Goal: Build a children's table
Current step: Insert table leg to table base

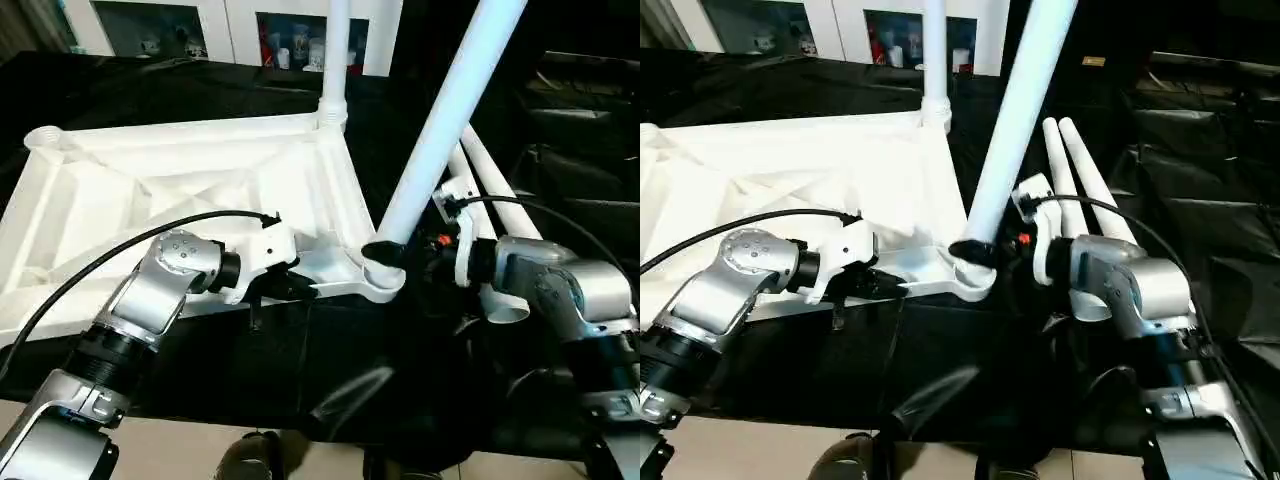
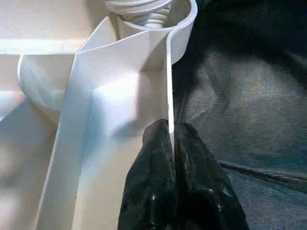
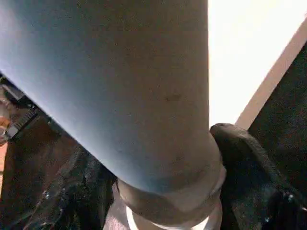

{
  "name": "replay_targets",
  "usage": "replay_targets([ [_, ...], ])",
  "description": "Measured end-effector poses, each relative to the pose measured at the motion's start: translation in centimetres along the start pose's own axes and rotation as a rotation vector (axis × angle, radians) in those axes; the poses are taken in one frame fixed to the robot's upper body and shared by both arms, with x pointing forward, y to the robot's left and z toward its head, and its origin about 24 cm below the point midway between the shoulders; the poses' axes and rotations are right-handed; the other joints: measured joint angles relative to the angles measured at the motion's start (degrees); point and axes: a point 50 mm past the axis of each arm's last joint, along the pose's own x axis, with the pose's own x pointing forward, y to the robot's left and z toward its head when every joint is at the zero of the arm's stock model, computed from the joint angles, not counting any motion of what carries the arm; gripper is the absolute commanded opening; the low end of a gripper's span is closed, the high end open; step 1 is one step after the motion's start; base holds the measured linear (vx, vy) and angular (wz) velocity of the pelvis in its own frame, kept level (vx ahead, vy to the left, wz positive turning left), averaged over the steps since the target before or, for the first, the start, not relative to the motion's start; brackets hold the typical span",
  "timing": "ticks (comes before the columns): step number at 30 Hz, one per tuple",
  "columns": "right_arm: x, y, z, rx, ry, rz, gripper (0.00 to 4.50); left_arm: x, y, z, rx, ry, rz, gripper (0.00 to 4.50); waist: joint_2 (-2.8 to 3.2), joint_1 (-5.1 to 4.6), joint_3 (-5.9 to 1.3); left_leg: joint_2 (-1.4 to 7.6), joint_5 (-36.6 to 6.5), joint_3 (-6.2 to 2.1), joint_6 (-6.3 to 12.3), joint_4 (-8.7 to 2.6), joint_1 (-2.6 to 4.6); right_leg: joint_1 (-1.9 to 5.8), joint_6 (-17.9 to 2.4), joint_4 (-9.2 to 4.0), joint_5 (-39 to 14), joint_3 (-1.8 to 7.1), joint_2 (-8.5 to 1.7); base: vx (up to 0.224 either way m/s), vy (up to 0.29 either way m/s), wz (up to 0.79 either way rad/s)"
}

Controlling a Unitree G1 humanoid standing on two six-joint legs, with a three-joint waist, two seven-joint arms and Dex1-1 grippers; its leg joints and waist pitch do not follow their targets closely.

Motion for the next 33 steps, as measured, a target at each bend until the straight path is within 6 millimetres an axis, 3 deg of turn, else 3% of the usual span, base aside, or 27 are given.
replay_targets([
  [18, -0.1, 0.4, -0.9, -0.023, 0.044, 0.013, 2.70, 0.1, 0.1, 0.0, 0.011, 0.005, -0.008, 0.00, 0.00, 0.02, 0.00, 0.01, 0.0, 0.00, -0.01, 0.00, 0.00, 0.03, 0.0, -0.01, 0.0, 0.01, 0.00, 0.000, 0.000, 0.00],
  [33, -0.1, 0.1, -4.1, 0.073, -0.163, 0.016, 2.70, 0.2, 0.1, 0.0, 0.016, 0.013, -0.007, 0.00, -0.19, -0.01, -0.12, 0.01, 0.0, 0.01, -0.02, -0.24, 0.09, 0.17, 0.0, -0.22, 0.0, 0.03, 0.00, 0.000, 0.000, 0.00],
])
